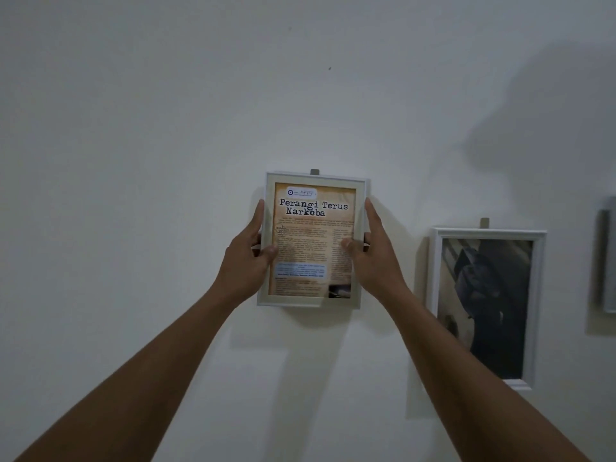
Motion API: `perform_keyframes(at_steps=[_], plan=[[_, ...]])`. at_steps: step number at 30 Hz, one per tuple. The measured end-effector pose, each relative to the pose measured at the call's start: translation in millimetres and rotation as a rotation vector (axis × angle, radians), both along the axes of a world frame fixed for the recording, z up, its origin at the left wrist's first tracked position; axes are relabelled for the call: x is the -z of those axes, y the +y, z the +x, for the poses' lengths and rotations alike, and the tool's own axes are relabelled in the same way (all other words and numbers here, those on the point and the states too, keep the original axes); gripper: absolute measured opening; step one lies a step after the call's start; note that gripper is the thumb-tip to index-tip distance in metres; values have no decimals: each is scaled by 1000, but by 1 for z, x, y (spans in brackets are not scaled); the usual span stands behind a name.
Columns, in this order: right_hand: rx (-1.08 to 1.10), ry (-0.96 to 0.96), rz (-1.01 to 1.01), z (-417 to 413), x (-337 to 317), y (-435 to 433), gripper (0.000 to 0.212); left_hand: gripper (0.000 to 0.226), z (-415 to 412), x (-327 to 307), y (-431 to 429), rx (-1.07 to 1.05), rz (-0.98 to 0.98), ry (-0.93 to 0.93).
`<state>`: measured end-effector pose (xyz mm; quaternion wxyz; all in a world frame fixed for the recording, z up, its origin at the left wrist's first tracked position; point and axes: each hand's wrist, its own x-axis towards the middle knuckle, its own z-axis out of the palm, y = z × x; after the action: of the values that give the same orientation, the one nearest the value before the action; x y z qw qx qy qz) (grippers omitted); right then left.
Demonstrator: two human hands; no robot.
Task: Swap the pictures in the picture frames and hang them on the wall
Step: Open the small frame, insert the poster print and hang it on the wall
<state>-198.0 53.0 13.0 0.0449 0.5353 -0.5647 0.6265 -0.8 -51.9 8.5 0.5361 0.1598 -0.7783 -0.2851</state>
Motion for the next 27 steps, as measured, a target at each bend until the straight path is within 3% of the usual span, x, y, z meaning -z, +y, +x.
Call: perform_keyframes(at_steps=[8, 27], plan=[[189, 140, 11, -2, -5, -7, 77, 82, -1, -1, -5, -161, -68, -35], [153, 165, -85, -9, -3, -9, 77, 79, -12, 3, -2, -179, -111, 16]])
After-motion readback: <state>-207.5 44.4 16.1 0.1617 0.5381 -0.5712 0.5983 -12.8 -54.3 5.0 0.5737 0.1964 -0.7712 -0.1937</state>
